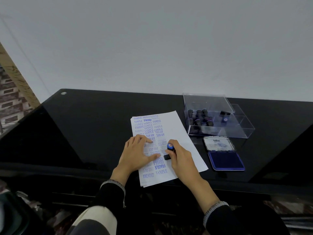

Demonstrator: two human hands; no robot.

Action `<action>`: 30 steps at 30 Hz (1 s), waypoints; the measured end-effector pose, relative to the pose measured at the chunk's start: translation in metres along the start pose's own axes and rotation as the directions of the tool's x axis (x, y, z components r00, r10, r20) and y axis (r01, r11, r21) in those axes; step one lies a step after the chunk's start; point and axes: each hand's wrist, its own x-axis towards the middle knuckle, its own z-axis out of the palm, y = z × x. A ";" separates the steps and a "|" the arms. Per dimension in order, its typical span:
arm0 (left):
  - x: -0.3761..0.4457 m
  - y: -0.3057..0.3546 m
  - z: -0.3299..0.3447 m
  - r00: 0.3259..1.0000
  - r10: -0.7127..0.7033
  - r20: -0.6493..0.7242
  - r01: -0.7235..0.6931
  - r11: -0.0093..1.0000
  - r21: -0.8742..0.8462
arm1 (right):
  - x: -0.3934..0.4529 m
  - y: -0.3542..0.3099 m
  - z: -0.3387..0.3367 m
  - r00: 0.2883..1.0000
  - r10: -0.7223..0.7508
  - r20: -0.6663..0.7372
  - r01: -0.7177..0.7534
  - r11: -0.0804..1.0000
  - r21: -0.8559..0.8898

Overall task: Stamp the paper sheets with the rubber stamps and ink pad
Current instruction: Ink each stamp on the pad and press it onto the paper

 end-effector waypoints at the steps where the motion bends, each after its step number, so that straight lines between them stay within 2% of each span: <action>1: 0.001 0.000 0.000 1.000 -0.001 0.002 0.001 1.000 0.002 | -0.002 0.000 0.000 1.000 -0.002 -0.004 0.002 1.000 0.002; 7: 0.001 0.000 0.000 1.000 -0.007 0.010 0.007 1.000 0.007 | -0.003 0.000 0.000 1.000 0.002 -0.016 -0.002 1.000 0.000; 15: 0.000 0.000 0.001 0.999 0.002 -0.053 -0.002 1.000 0.000 | -0.004 -0.001 -0.001 1.000 0.001 -0.001 -0.001 1.000 0.010; 17: -0.001 0.002 0.002 0.991 -0.052 -0.119 0.055 0.998 0.026 | -0.007 -0.001 -0.001 1.000 -0.003 -0.013 0.003 1.000 0.024; 19: -0.002 0.006 0.003 0.970 -0.171 -0.173 0.189 0.978 0.090 | -0.006 0.000 -0.001 1.000 0.002 -0.007 -0.001 0.999 0.046; 21: -0.002 0.009 0.003 0.939 -0.296 -0.178 0.323 0.934 0.154 | -0.003 0.000 -0.002 1.000 0.016 0.011 -0.016 0.998 0.063; 23: -0.001 0.011 0.001 0.915 -0.376 -0.148 0.400 0.895 0.196 | -0.001 0.002 -0.002 1.000 0.022 0.019 -0.023 0.998 0.052; 30: 0.001 0.012 0.000 0.910 -0.409 -0.060 0.411 0.879 0.241 | 0.001 0.002 -0.004 0.999 0.047 0.004 -0.047 0.995 0.086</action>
